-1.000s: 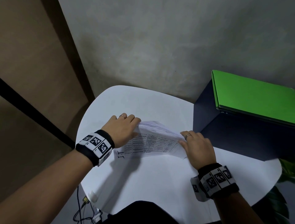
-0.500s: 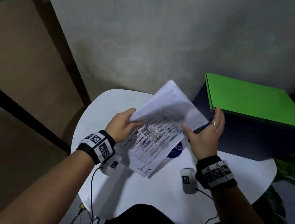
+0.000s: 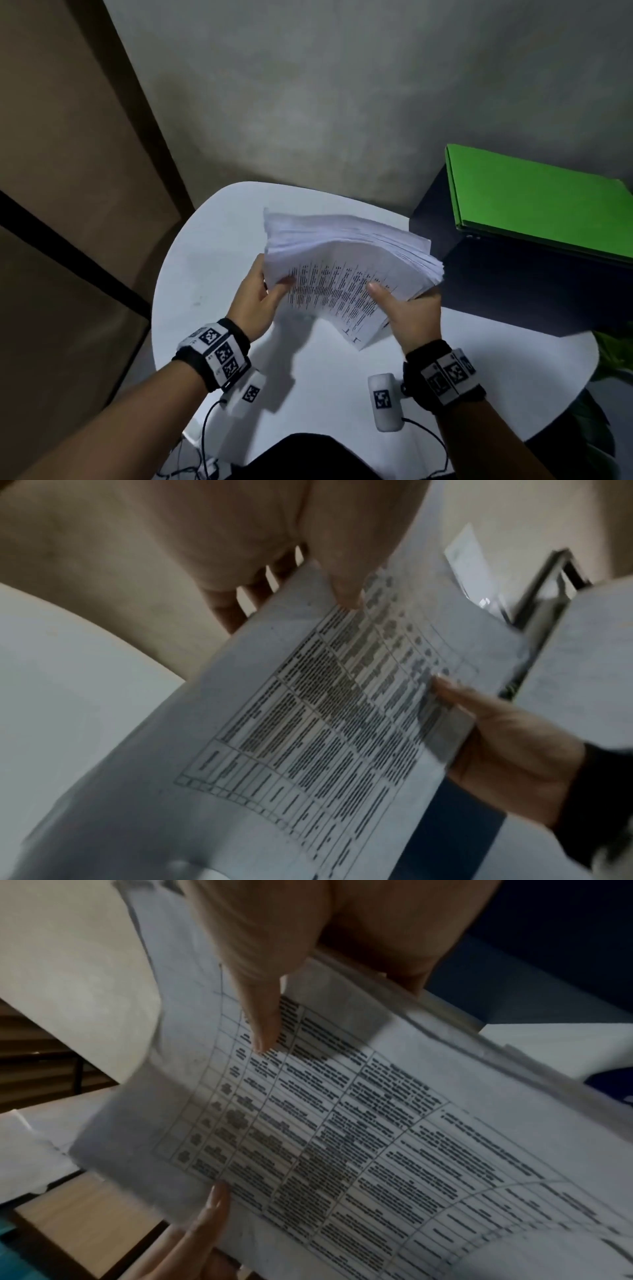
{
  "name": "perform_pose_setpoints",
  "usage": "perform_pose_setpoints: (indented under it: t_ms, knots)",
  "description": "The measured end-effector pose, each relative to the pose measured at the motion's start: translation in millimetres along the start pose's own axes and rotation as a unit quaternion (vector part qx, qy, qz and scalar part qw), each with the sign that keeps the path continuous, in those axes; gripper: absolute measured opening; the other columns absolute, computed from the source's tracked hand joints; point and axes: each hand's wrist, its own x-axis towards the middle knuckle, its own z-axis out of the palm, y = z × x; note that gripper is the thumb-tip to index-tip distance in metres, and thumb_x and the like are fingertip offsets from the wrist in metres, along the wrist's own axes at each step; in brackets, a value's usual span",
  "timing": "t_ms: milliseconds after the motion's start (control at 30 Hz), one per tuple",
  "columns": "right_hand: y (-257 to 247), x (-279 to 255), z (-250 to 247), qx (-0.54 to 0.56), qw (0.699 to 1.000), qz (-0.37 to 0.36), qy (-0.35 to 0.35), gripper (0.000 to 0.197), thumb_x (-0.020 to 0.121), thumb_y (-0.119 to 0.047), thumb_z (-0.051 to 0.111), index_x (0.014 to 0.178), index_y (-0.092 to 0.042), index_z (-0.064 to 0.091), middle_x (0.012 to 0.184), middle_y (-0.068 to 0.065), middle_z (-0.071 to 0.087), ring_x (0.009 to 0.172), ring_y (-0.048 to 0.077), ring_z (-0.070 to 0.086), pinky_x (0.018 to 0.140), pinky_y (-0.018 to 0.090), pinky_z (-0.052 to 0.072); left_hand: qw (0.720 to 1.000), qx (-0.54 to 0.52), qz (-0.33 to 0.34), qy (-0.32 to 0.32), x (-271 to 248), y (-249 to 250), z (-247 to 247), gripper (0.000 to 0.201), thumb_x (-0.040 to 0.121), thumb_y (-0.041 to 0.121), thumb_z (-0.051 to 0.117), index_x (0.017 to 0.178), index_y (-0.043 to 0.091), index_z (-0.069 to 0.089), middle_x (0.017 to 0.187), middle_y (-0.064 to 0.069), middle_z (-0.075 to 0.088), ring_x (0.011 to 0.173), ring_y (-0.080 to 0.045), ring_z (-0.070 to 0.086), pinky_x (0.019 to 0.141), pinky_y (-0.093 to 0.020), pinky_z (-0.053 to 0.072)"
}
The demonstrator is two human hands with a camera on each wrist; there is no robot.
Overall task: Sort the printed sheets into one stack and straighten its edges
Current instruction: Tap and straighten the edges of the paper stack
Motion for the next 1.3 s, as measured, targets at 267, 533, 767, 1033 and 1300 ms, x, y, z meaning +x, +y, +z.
perform_pose_setpoints:
  t_ms: [267, 533, 767, 1033, 1300]
  knots:
    - [-17.4, 6.9, 1.0, 0.002, 0.999, -0.033, -0.038, 0.031, 0.069, -0.008, 0.088, 0.095, -0.015, 0.075, 0.095, 0.004, 0.079, 0.092, 0.021, 0.075, 0.081, 0.038, 0.061, 0.992, -0.116, 0.033, 0.028, 13.3, 32.9, -9.2, 0.085, 0.065, 0.071, 0.076, 0.129, 0.022, 0.048, 0.13, -0.008, 0.062, 0.122, -0.027, 0.06, 0.101, -0.039, 0.048]
    - [-43.1, 12.4, 9.5, 0.014, 0.985, -0.171, -0.005, 0.084, 0.066, -0.017, 0.09, 0.133, -0.039, 0.044, 0.117, -0.005, 0.062, 0.112, 0.015, 0.063, 0.098, 0.037, 0.051, 0.987, -0.144, 0.058, 0.036, 24.8, 57.2, 6.6, 0.092, 0.064, 0.073, 0.073, 0.136, 0.027, 0.038, 0.134, -0.006, 0.059, 0.122, -0.015, 0.061, 0.104, -0.032, 0.047]
    - [-44.4, 12.9, 4.1, -0.107, 0.958, -0.266, 0.016, 0.052, 0.078, -0.014, 0.083, 0.116, -0.041, 0.06, 0.11, -0.013, 0.069, 0.108, 0.015, 0.066, 0.097, 0.045, 0.052, 0.986, -0.148, 0.06, 0.034, 27.8, 53.3, 4.8, 0.081, 0.062, 0.067, 0.08, 0.126, 0.028, 0.048, 0.117, 0.005, 0.067, 0.108, -0.008, 0.067, 0.091, -0.025, 0.051]
    - [-23.3, 16.7, 0.9, 0.021, 0.995, -0.092, -0.011, 0.063, 0.059, -0.018, 0.094, 0.114, -0.031, 0.067, 0.115, 0.002, 0.072, 0.109, 0.027, 0.068, 0.097, 0.05, 0.054, 0.984, -0.17, 0.044, 0.014, 32.4, 50.6, 4.5, 0.095, 0.055, 0.07, 0.081, 0.126, 0.017, 0.045, 0.117, -0.002, 0.063, 0.105, -0.005, 0.065, 0.088, -0.021, 0.05]
    - [-2.9, 17.8, 3.6, 0.003, 0.997, 0.066, 0.028, 0.101, 0.042, -0.049, 0.096, 0.124, -0.009, 0.053, 0.118, 0.006, 0.067, 0.111, 0.024, 0.065, 0.102, 0.046, 0.05, 0.985, -0.167, 0.036, 0.002, 34.7, 46.8, 0.3, 0.103, 0.049, 0.065, 0.088, 0.127, 0.018, 0.041, 0.116, -0.003, 0.061, 0.102, -0.008, 0.065, 0.088, -0.024, 0.052]
